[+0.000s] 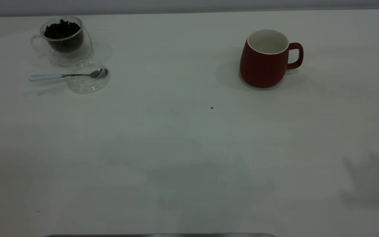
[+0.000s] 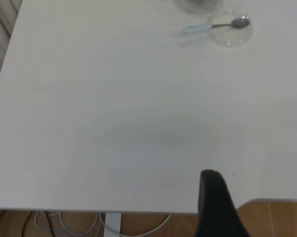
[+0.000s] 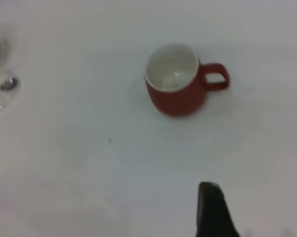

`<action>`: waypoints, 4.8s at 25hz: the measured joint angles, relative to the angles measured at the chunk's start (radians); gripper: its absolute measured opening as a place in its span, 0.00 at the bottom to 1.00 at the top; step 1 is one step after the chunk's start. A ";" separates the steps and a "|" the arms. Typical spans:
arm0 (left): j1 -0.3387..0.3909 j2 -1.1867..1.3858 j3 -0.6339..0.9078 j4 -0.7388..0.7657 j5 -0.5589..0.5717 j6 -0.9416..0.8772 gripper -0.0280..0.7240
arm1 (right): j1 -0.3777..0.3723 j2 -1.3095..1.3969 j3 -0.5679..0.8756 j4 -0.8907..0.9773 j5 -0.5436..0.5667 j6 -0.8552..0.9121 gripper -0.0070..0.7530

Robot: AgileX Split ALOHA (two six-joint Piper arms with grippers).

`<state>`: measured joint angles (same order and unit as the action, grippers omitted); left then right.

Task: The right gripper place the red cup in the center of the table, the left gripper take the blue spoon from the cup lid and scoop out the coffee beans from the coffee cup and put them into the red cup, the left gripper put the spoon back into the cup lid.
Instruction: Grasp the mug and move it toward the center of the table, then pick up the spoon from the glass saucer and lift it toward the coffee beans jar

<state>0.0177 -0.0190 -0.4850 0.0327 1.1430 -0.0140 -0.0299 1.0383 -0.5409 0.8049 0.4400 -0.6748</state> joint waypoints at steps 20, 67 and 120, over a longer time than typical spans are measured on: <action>0.000 0.000 0.000 0.000 0.000 0.000 0.69 | 0.000 1.003 -0.541 0.548 -0.129 -0.474 0.63; 0.000 -0.001 0.000 0.000 0.000 0.000 0.69 | 0.475 1.391 -0.935 0.675 -0.089 -0.470 0.62; 0.000 -0.001 0.000 0.000 0.000 -0.001 0.69 | 0.096 -0.849 0.054 -0.819 0.694 0.733 0.62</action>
<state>0.0177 -0.0201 -0.4850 0.0327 1.1433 -0.0147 0.0664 0.1892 -0.4872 -0.0139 1.1337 0.0586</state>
